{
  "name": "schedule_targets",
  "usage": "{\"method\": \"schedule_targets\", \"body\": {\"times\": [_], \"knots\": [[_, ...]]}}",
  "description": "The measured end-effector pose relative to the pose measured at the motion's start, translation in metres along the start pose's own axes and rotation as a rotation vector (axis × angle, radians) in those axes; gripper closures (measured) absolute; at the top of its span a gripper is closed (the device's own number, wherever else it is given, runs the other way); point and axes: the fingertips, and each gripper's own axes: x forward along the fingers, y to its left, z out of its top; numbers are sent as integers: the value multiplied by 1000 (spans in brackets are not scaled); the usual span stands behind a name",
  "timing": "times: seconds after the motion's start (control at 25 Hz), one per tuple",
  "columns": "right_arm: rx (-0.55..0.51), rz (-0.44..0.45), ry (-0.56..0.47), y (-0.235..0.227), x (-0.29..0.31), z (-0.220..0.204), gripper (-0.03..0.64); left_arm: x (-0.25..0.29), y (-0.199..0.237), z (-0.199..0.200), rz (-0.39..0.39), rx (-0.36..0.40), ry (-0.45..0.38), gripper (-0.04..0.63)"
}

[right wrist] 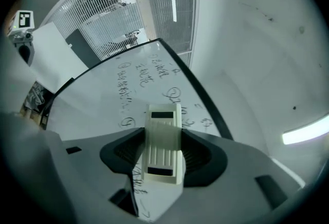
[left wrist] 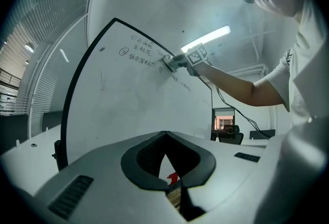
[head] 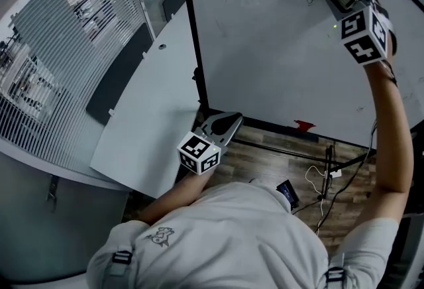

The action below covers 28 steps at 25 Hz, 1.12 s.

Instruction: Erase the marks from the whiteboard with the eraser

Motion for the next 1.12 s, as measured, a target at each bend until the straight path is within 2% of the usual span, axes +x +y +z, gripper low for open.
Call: {"method": "schedule_targets", "body": {"times": [0.16,0.32,0.48,0.88,1.12], "knots": [[40,-77,-1,-52,-7,5,383,-1,2,1,7,-5,-6,591],[54,-101,0,-57,-8,6,383,-3,3,0,12,-13,-6,591],[22,-68,-9,-24,-1,14,383,-3,6,1,17,-19,-9,591],[-82,92,-4,103,19,13,384,-10,11,-1,44,-23,-5,591],[-107,147,3,132,22,9,384,-12,12,-1,50,-18,-4,591]]}}
